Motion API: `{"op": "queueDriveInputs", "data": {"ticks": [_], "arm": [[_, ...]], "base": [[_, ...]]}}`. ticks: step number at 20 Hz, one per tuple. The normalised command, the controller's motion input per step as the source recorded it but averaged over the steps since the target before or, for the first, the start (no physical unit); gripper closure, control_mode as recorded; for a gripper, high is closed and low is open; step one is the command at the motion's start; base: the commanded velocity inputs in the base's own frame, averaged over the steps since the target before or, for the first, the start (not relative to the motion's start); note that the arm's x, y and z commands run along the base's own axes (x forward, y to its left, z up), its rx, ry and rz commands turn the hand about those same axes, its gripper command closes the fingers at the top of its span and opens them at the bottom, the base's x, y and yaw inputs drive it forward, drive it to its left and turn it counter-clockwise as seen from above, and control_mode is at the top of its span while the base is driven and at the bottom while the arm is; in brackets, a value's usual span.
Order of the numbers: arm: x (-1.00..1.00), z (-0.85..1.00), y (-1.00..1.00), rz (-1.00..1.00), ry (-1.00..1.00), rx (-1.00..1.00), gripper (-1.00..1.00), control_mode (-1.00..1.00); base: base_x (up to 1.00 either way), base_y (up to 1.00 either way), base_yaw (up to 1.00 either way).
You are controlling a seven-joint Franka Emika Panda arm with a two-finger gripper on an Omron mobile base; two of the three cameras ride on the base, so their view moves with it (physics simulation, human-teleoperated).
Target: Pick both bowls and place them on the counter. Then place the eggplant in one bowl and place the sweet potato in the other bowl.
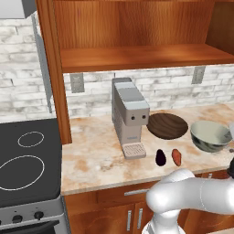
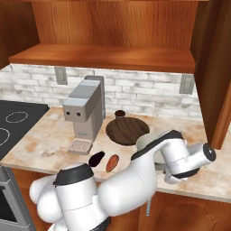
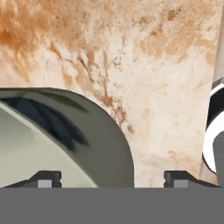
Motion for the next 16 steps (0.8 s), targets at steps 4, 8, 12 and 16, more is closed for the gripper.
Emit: {"op": "queueDriveInputs", "data": {"ticks": [4, 8, 12, 16], "arm": [[-0.07, 0.28, 0.03, 0.00, -0.05, 0.00, -1.00, -1.00], [-0.09, 0.31, 0.06, 0.00, -0.01, 0.00, -1.00, -1.00], [-0.08, 0.29, 0.11, 0.00, 0.00, 0.00, -1.00, -1.00], [-0.26, 0.32, 0.19, 0.00, 0.00, 0.00, -1.00, -1.00]], "base": [[0.00, 0.00, 0.00], [0.00, 0.00, 0.00], [0.00, 0.00, 0.00], [0.00, 0.00, 0.00]]}}
